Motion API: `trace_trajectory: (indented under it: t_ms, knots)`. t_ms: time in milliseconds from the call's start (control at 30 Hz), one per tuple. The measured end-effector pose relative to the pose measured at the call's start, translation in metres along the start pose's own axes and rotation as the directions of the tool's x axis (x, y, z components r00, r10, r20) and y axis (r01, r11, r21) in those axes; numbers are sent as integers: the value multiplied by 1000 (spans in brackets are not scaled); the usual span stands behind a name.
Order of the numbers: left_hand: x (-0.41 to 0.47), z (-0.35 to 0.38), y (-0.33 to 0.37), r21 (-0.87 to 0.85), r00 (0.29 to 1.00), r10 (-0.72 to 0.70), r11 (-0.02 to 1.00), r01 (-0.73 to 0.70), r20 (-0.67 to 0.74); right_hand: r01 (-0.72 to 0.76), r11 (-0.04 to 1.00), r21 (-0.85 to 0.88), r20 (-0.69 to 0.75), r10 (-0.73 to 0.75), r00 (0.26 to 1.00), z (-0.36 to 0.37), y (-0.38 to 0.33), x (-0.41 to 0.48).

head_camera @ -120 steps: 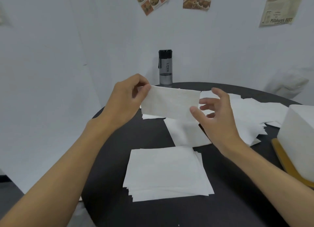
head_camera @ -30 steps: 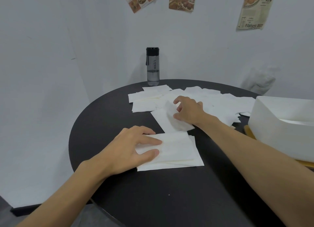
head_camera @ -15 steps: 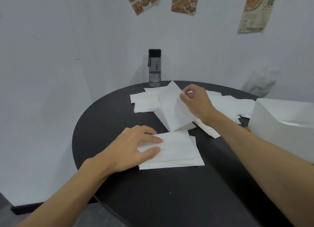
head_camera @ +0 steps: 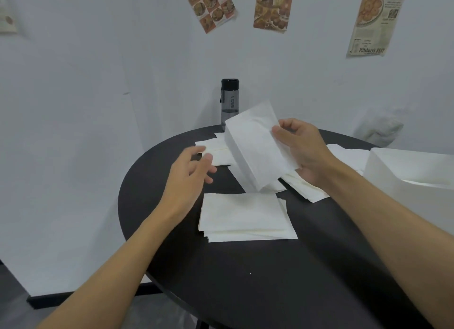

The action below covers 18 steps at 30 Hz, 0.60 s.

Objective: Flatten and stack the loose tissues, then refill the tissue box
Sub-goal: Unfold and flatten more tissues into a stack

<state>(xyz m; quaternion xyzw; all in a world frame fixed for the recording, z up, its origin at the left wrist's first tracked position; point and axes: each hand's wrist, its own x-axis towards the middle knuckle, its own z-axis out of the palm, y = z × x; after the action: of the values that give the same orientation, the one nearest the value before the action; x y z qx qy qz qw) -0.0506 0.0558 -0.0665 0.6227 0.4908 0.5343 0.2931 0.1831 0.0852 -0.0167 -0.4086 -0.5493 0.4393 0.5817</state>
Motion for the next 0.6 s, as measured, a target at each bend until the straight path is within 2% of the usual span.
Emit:
trace_trajectory:
  t_ms: [133,267,400,500,600]
  knots:
    - [5,0,27,-213,994,-83,973,95,65,-24,999,-44,134,30,991,2,-6,-12]
    - [5,-1,47,-193,992,-100,975,113,77,-36,995,-93,226,57,973,6,-10,-20]
    - [1,-3,57,-163,998,-50,985,55,39,-19,994,-109,268,48,962,8,-12,-25]
    - [-3,-7,63,-215,1000,7,977,-6,4,-17,996,-93,277,43,960,6,-13,-27]
    - [-7,-11,69,-235,997,65,969,-70,-31,-104,990,-92,400,133,907,-1,-11,-28]
